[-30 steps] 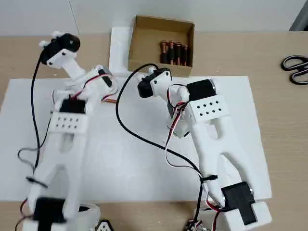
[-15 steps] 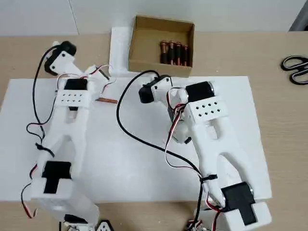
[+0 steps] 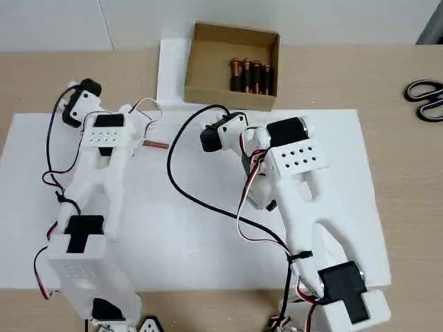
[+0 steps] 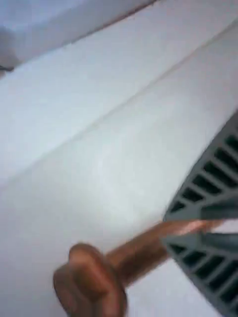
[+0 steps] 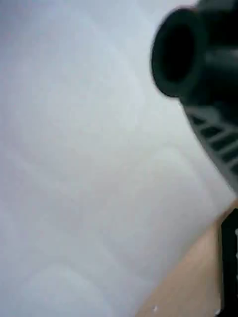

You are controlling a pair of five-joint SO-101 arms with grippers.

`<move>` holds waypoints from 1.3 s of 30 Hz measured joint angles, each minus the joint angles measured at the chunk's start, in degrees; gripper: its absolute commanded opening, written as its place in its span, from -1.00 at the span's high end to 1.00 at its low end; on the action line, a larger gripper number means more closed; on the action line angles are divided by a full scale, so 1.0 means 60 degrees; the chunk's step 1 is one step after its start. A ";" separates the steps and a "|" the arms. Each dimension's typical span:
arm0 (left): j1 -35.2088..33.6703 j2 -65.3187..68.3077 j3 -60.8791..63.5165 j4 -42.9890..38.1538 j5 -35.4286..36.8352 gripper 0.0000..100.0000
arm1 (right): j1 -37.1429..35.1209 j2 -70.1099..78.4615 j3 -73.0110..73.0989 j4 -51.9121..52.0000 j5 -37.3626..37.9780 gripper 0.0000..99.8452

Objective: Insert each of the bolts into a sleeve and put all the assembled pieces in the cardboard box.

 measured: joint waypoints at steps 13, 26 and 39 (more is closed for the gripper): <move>0.0264 0.0088 -0.0190 0.0000 0.1524 0.99 | 0.0000 0.0000 0.0000 0.0161 0.0000 0.99; 0.0659 0.1377 -0.2330 0.1187 0.3048 0.99 | 0.0000 0.0645 0.0000 0.0161 0.0000 0.99; 0.0659 0.2930 -0.4645 0.3326 0.3282 0.99 | 0.0000 0.1128 0.0000 0.0161 0.0000 0.99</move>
